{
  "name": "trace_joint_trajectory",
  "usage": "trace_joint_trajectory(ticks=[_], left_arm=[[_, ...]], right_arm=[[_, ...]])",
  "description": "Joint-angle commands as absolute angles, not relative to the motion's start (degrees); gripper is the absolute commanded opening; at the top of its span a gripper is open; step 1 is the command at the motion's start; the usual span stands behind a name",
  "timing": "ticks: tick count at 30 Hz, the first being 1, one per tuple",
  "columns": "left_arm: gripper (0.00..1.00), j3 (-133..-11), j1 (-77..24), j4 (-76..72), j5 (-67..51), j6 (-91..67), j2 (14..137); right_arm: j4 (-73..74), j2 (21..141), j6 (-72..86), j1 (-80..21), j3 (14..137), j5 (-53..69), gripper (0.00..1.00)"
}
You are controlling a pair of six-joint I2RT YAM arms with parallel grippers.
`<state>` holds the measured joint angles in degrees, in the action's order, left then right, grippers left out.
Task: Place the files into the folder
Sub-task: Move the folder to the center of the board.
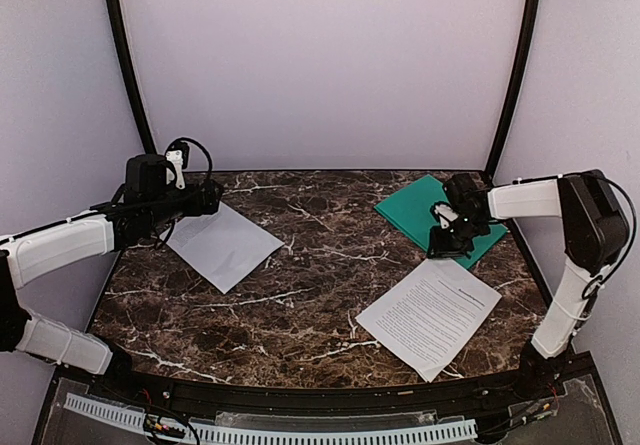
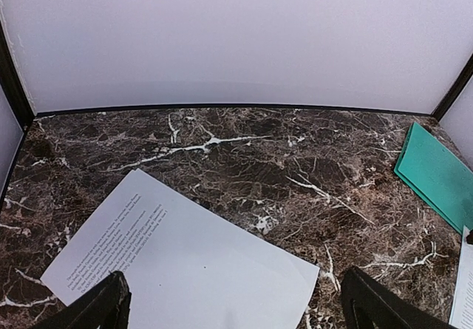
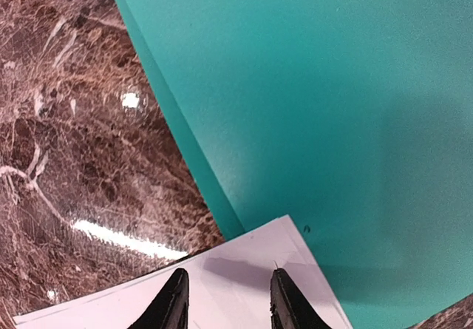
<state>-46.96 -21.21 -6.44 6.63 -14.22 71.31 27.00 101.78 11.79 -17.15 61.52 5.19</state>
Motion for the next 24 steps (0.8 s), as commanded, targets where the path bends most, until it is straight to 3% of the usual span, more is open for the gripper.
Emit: trace_joint_trajectory(ticks=[1,10,17,24], left_arm=[[1.0,-47.44,-21.66,-5.6,6.13,-14.69,69.87],[1.0,-47.11,-21.71,-6.23,6.08,-14.67,69.59],[1.0,-47.19,-21.73,-6.18,6.15,-14.36,69.72],[1.0,-47.26,-21.79,-6.12,5.36,-14.54,69.91]], right_arm=[[27.02,98.01,13.61,-19.18,58.72,5.21,0.36],[27.53,96.94,9.81,-20.48,62.62,-0.73,0.46],[27.14,105.07,3.37,-21.17,72.13,-3.03,0.67],[28.75,109.12,4.71,-18.64,77.33,-10.22,0.77]])
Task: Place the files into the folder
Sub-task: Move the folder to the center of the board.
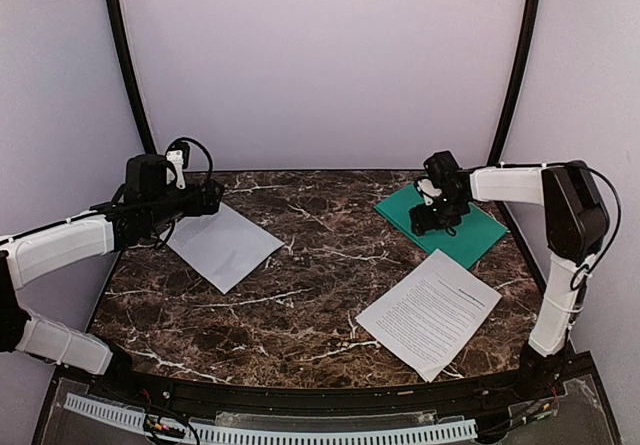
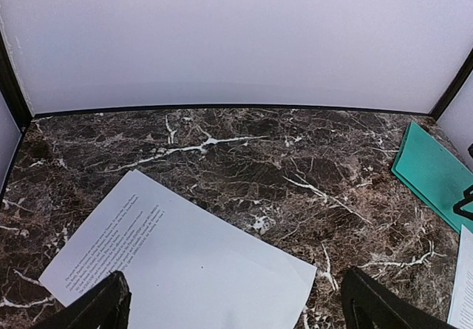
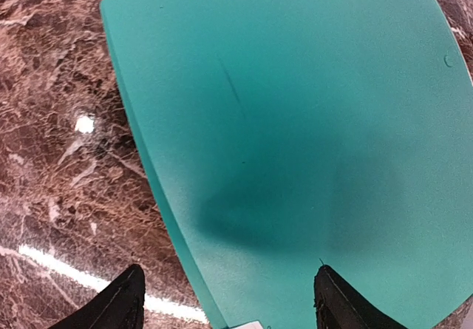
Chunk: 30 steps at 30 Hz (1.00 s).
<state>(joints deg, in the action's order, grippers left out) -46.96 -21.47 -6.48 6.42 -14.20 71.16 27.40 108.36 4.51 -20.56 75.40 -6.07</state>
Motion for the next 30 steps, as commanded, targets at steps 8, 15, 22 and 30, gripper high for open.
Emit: trace_joint_trajectory(ticks=[8,15,22,30], left_arm=[[1.0,-47.67,-21.97,-6.62,4.35,-15.6,71.76],[1.0,-48.34,-22.14,-6.2,3.42,-15.92,72.73],[1.0,-48.88,-22.23,-6.16,2.16,-16.2,74.14],[1.0,-50.32,-23.01,-4.78,1.37,-16.33,76.24]], right_arm=[[27.54,108.49,6.72,-9.87,76.84,-5.44,0.95],[27.14,109.8,7.11,-1.77,78.11,-2.31,0.99],[28.05,114.13,5.33,4.7,83.42,3.12,0.98],[30.49,120.19,3.68,8.13,89.01,7.38,0.99]])
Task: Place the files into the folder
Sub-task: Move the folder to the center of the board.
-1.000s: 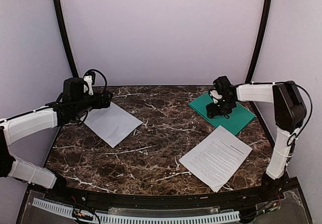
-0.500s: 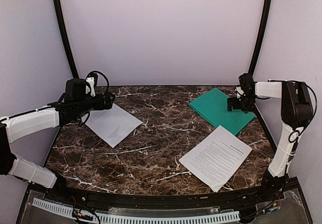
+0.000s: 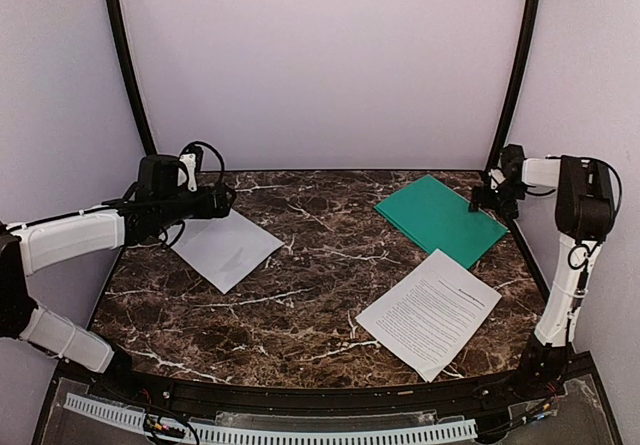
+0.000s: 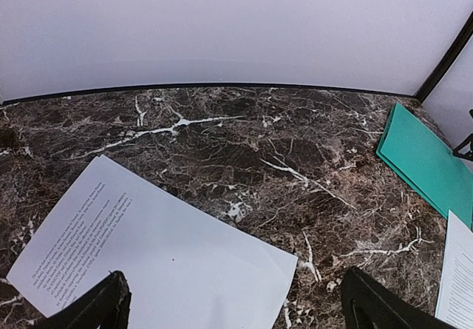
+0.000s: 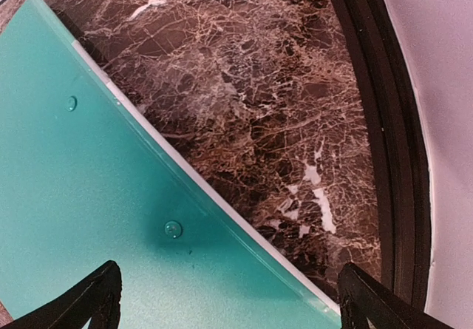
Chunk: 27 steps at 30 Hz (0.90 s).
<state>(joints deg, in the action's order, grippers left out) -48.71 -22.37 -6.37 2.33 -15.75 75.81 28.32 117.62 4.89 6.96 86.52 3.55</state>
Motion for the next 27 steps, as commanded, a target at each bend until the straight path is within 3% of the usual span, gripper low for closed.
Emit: trace_joint_trajectory(ticks=[1,13,27], left_arm=[[1.0,-50.43,-23.1,-4.76,1.22,-16.38,76.58],[1.0,-51.78,-25.62,-4.57,-2.09,-18.94,80.62],[1.0,-55.77,-30.01,-4.07,-5.06,-24.38,91.86]], right_arm=[[30.67,120.76,3.56,8.43,89.36,8.06,0.99],[26.11,118.02,5.67,7.59,78.09,18.87,0.94],[19.46,117.91,12.45,-10.34,74.43,15.4,0.88]])
